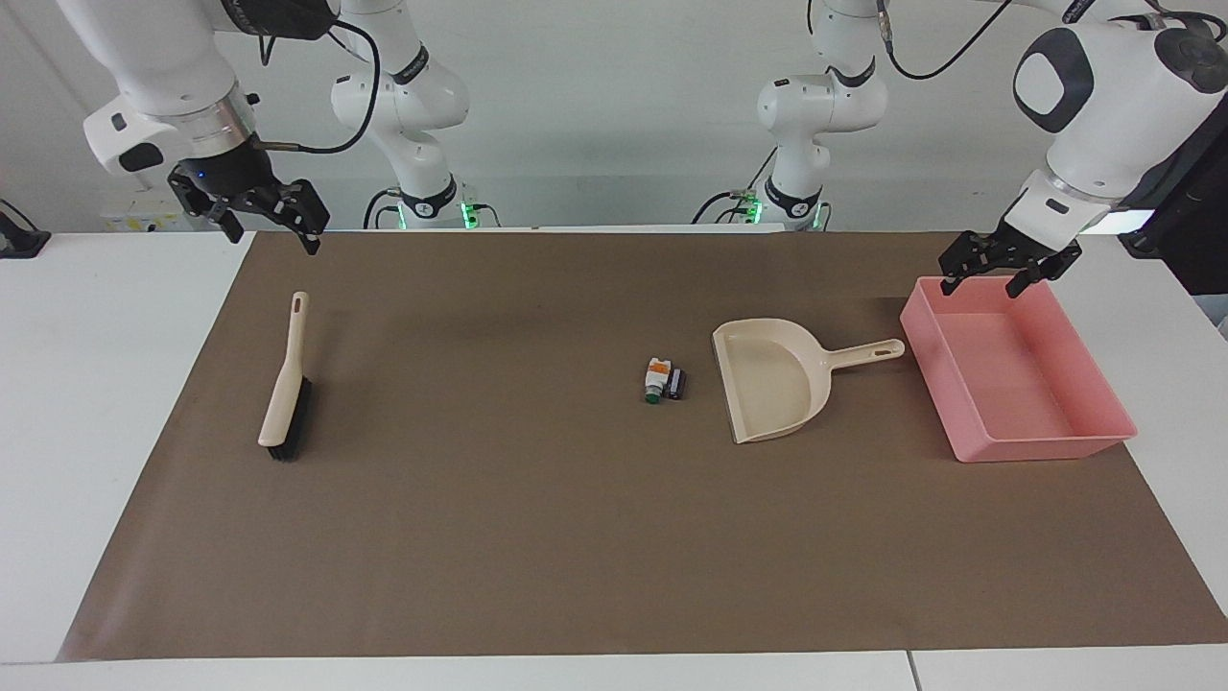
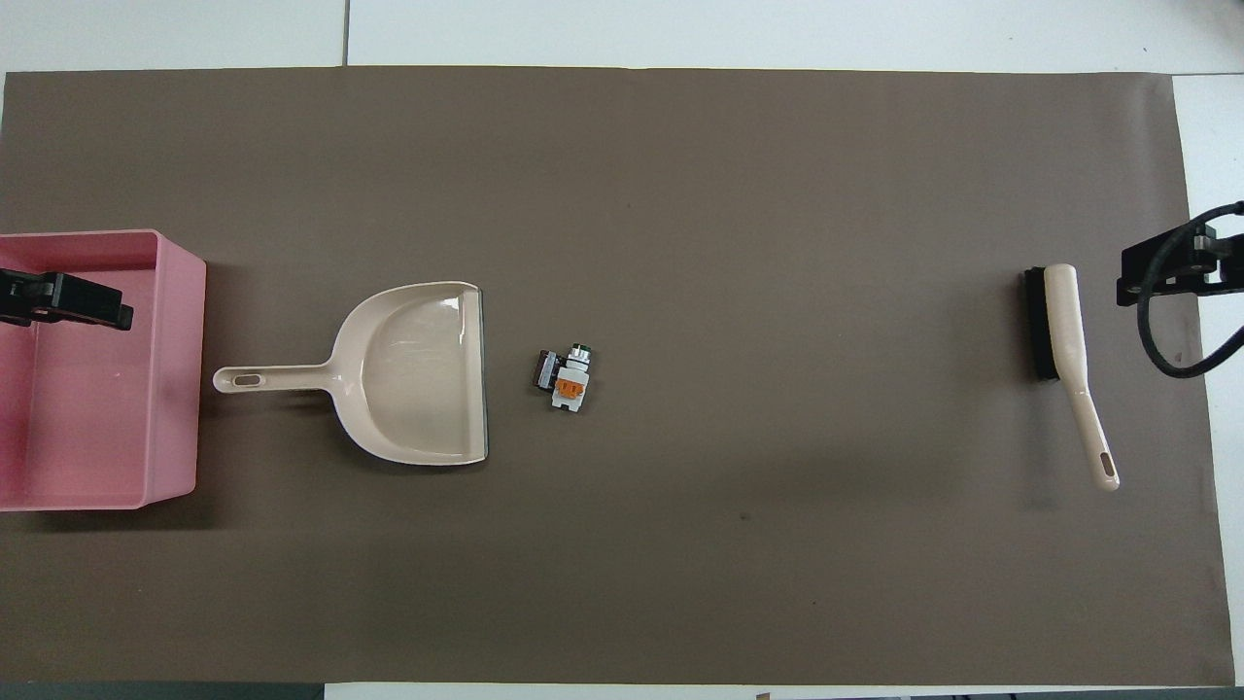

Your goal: Clean e-waste and dump in bin

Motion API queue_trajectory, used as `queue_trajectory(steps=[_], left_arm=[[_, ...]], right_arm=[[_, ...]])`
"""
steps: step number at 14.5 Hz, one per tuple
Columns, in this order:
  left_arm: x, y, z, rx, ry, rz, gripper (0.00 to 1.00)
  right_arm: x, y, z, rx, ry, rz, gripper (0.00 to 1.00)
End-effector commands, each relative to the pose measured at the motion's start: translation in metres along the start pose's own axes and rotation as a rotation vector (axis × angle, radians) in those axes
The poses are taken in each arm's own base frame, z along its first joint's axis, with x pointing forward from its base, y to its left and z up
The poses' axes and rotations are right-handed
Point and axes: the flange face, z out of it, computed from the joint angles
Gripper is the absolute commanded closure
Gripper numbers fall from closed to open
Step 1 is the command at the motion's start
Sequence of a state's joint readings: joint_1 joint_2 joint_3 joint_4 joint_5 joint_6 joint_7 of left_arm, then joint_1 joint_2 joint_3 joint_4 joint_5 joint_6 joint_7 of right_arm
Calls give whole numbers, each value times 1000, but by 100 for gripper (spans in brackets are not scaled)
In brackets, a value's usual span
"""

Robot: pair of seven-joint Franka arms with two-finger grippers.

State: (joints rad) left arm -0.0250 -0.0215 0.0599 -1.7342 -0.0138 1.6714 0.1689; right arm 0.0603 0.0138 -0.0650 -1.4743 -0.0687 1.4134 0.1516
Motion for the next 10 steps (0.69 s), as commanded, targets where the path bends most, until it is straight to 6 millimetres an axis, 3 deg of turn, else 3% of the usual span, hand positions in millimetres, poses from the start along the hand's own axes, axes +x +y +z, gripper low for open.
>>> queue_trajectory(steps=[1, 4, 7, 10], left_arm=[[-1, 2, 2, 3, -1, 14, 2], [-1, 4, 4, 2, -4, 17, 2], [-1, 4, 3, 3, -2, 18, 2], [-1, 5, 2, 3, -1, 20, 2]], right_arm=[[-2, 3, 4, 8, 4, -12, 1], [-3, 3, 2, 8, 7, -11, 1], [-8, 8, 23, 13, 18, -9, 1], [-6, 29, 31, 17, 25, -27, 1]])
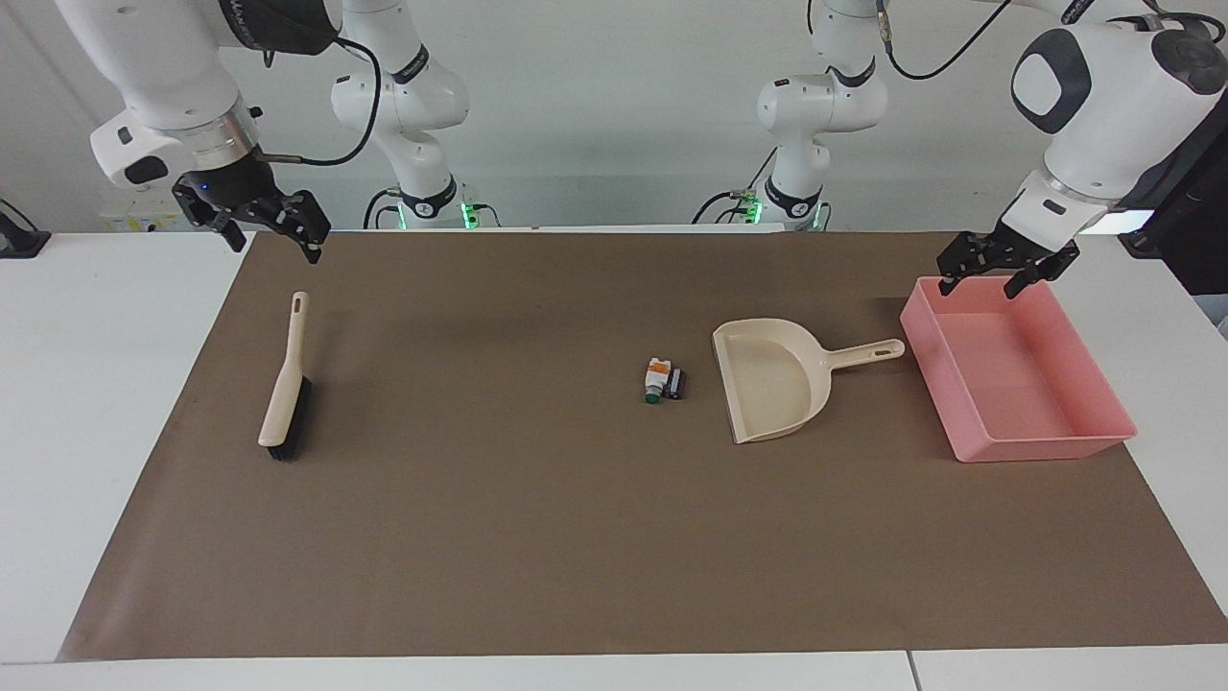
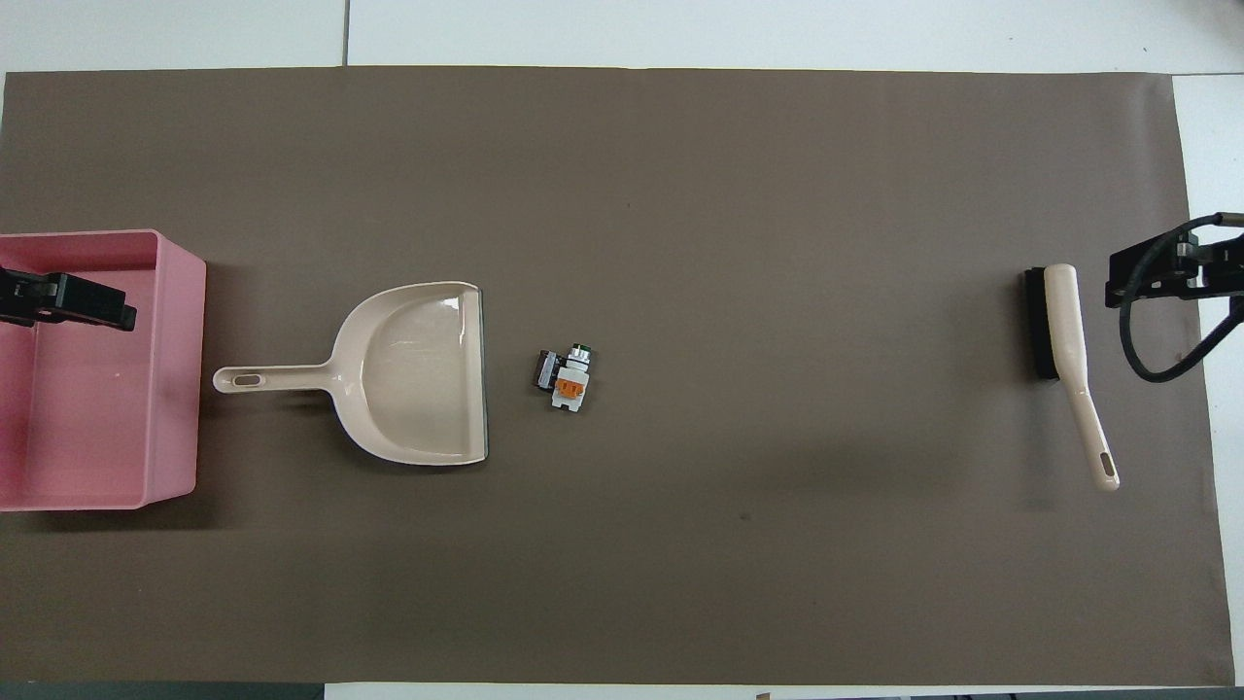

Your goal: Clean e-waste and dump in bin

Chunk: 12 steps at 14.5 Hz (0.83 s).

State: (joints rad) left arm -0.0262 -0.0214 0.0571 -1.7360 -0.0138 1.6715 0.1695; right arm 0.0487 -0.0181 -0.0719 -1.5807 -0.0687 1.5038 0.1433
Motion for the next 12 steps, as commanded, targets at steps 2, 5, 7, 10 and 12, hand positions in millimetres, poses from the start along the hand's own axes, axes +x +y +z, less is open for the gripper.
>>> queue_trajectory(steps=[2, 5, 7, 10, 12], left_arm=[[0, 5, 1, 4, 6, 20, 2], [2, 22, 2, 5, 3, 110, 2], [6, 32, 2, 12, 26, 296, 2], [11, 54, 9, 32, 54, 707, 2], [9, 56, 20, 49, 74, 903, 2]], right_arm=[[-17, 67, 34, 19, -4, -81, 1], [-51, 119, 118, 39, 29, -120, 1], [-52, 134, 153, 49, -24, -126, 1], [-45, 145, 213, 83, -16, -164, 1], [-47, 138, 248, 118, 1, -160, 1]])
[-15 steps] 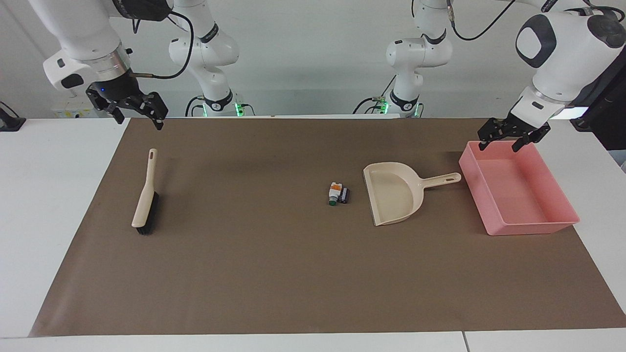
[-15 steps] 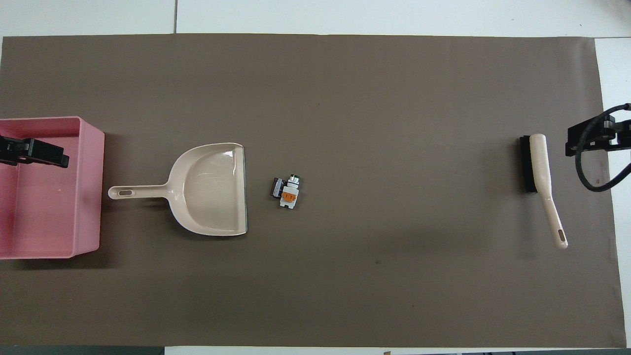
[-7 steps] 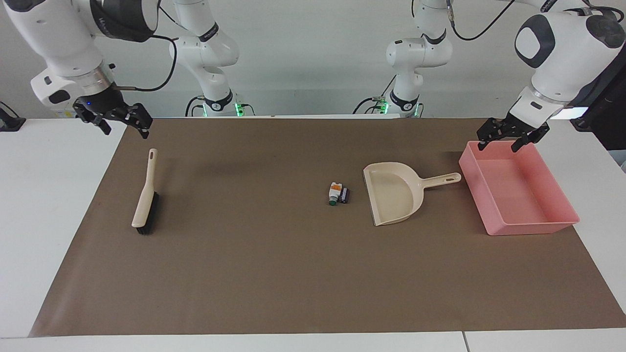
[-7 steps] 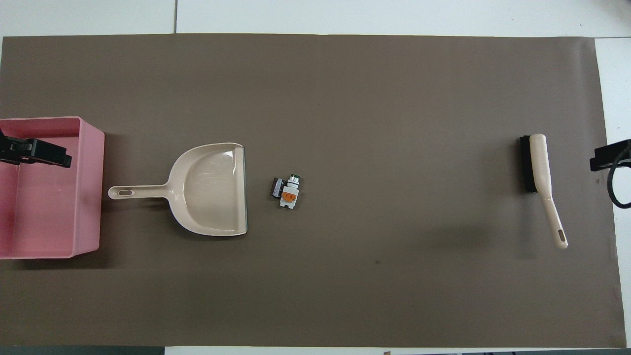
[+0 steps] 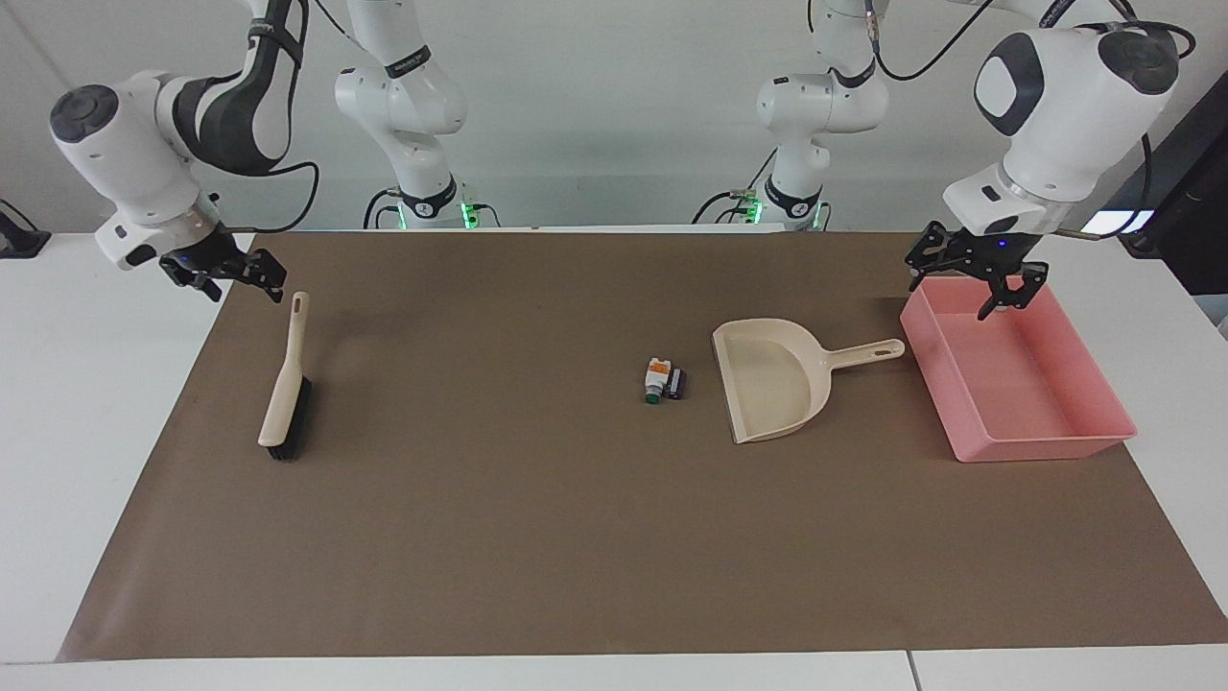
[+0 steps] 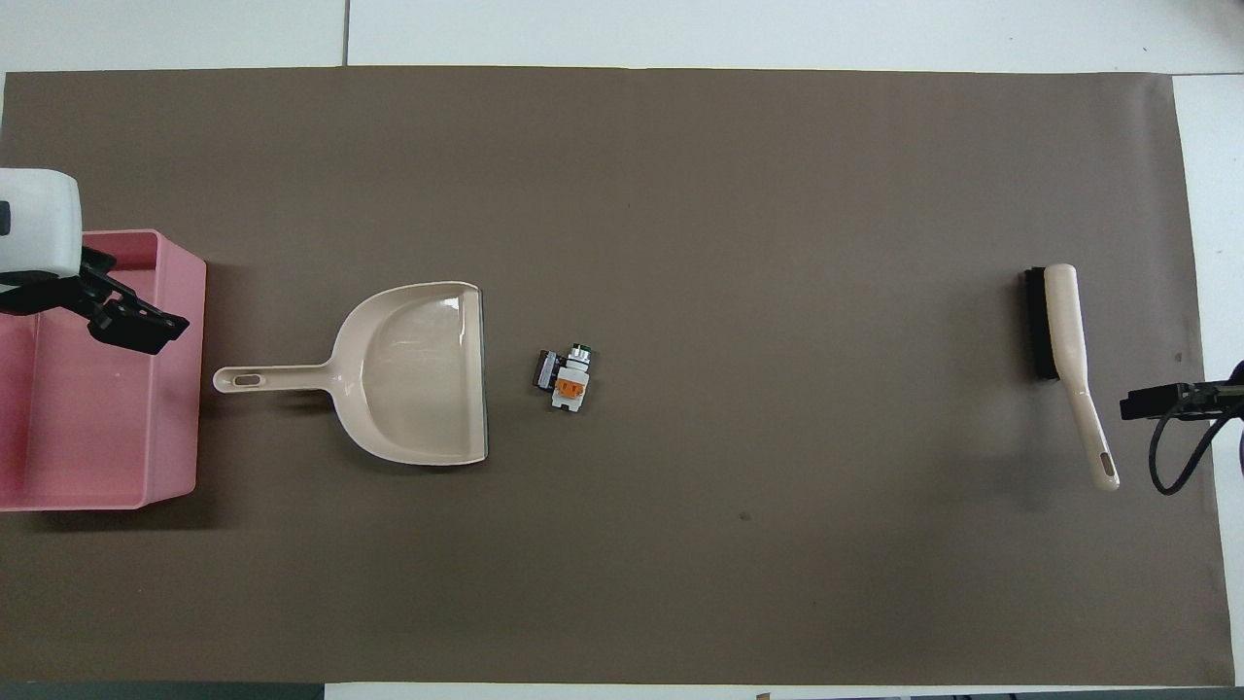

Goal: Clean e-waste and dump in bin
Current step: 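Grasp the dustpan handle with the left gripper while the right gripper grasps the brush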

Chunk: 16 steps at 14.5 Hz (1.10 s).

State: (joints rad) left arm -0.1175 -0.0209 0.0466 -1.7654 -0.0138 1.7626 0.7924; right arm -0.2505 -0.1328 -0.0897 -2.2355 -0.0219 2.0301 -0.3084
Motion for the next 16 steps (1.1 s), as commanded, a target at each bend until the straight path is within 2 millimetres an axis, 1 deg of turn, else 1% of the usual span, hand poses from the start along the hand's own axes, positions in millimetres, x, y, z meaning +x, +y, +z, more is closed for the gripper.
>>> queue_trajectory(steps=[1, 4, 6, 9, 10, 11, 12, 13, 14, 15, 16], left_arm=[[-7, 8, 20, 27, 20, 253, 2], [-10, 19, 56, 6, 5, 436, 2], [5, 37, 77, 29, 17, 583, 2], [11, 50, 121, 55, 24, 672, 2], [13, 58, 133, 62, 4, 720, 2], [20, 71, 139, 69, -11, 761, 2], [22, 77, 143, 67, -22, 780, 2], [19, 78, 148, 60, -26, 779, 2], [14, 77, 156, 49, -32, 769, 2], [9, 78, 165, 49, -39, 772, 2], [0, 79, 179, 56, -41, 772, 2]], right_arm=[[-4, -1, 37, 32, 36, -9, 1], [-2, 0, 54, 38, 13, -15, 1], [-10, -3, 65, 46, -7, -31, 1], [-12, -4, 70, 44, 2, -27, 3], [-13, -4, 71, 45, -1, -27, 4], [-14, -5, 72, 45, 2, -26, 5], [-15, -5, 74, 47, -2, -24, 7], [-18, -7, 77, 50, -8, -25, 9], [-19, -7, 77, 48, -2, -25, 13], [-18, -7, 77, 48, -3, -26, 19], [-18, -8, 76, 48, -2, -28, 27]])
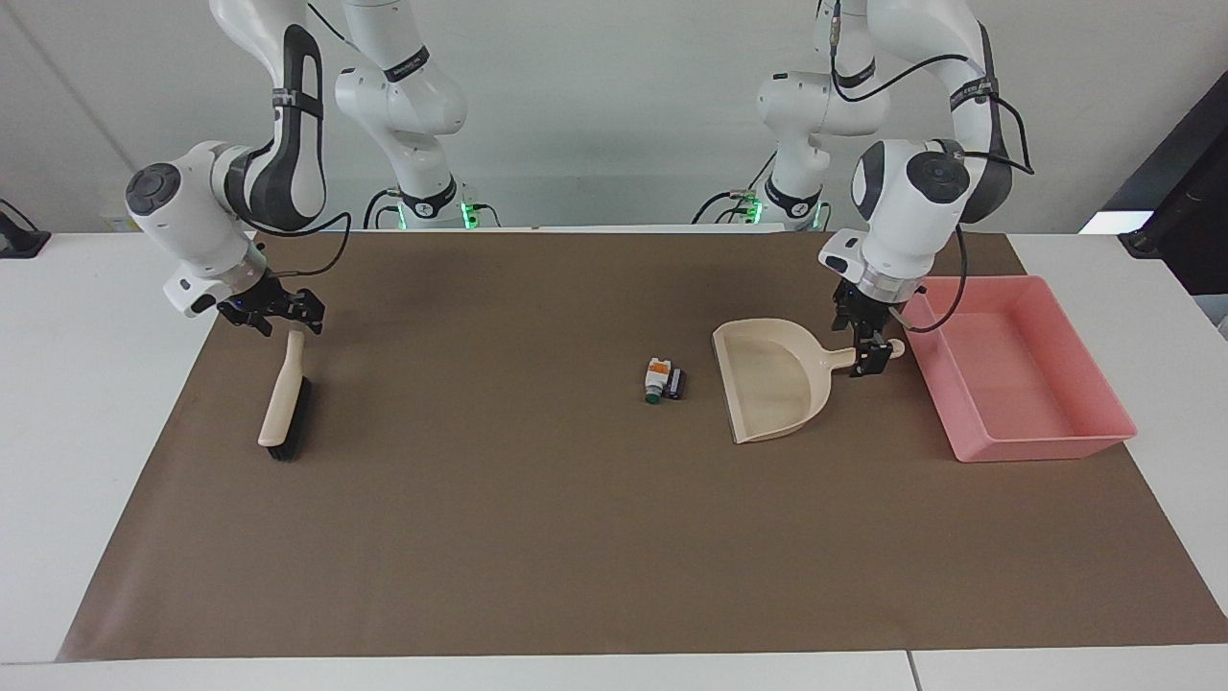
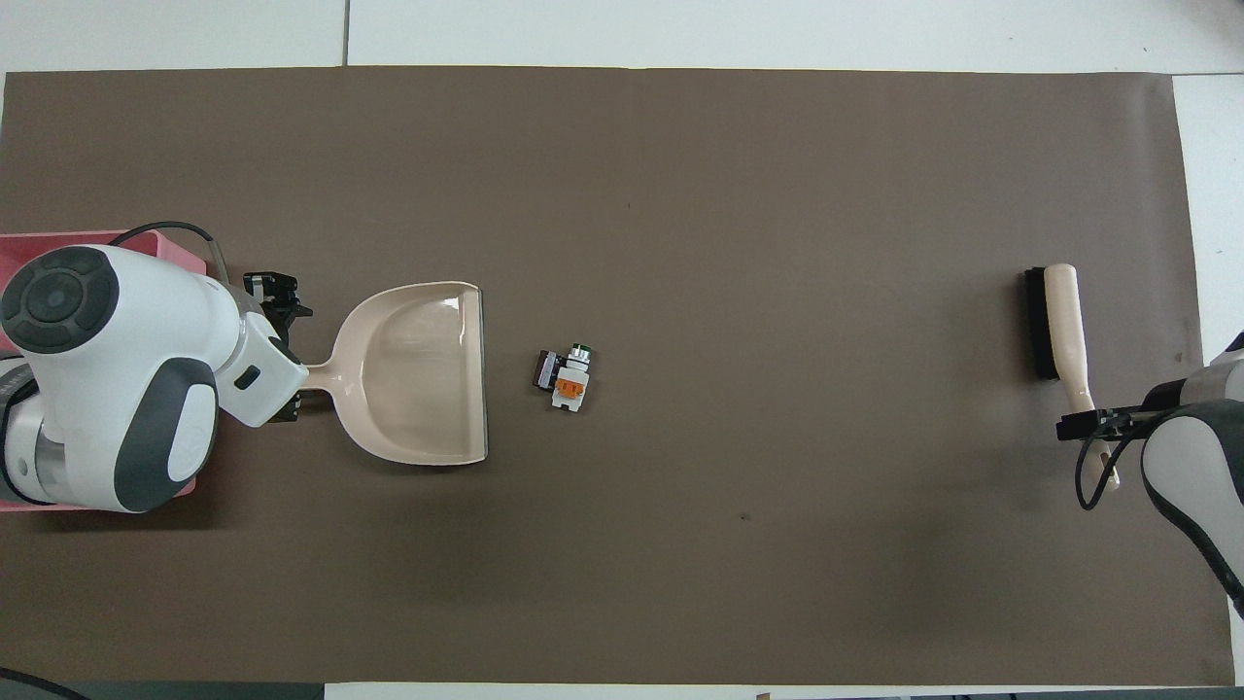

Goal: Clean e-waste and dump in bin
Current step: 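Grasp the dustpan handle with the left gripper while the right gripper grasps the brush, then lift the brush with the right gripper toward the dustpan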

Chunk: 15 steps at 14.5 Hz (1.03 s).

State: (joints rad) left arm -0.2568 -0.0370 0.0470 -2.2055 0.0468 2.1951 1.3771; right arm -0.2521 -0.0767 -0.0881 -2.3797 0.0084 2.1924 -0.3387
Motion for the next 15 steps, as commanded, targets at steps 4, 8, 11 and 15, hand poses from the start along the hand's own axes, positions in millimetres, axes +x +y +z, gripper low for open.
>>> queue_trajectory(steps=[4, 8, 11, 15], left_arm=[[-32, 28, 41, 15, -13, -19, 3], [-33, 32, 46, 21, -10, -26, 3], [-29, 33, 46, 14, -12, -9, 15], [-28, 38, 48, -24, -18, -5, 88]], right_arm=[[-4, -5, -3, 15, 25, -21, 90], [1, -13, -6, 12, 25, -20, 100], [15, -27, -27, 14, 10, -18, 100], [28, -66, -64, 8, -42, -57, 100]])
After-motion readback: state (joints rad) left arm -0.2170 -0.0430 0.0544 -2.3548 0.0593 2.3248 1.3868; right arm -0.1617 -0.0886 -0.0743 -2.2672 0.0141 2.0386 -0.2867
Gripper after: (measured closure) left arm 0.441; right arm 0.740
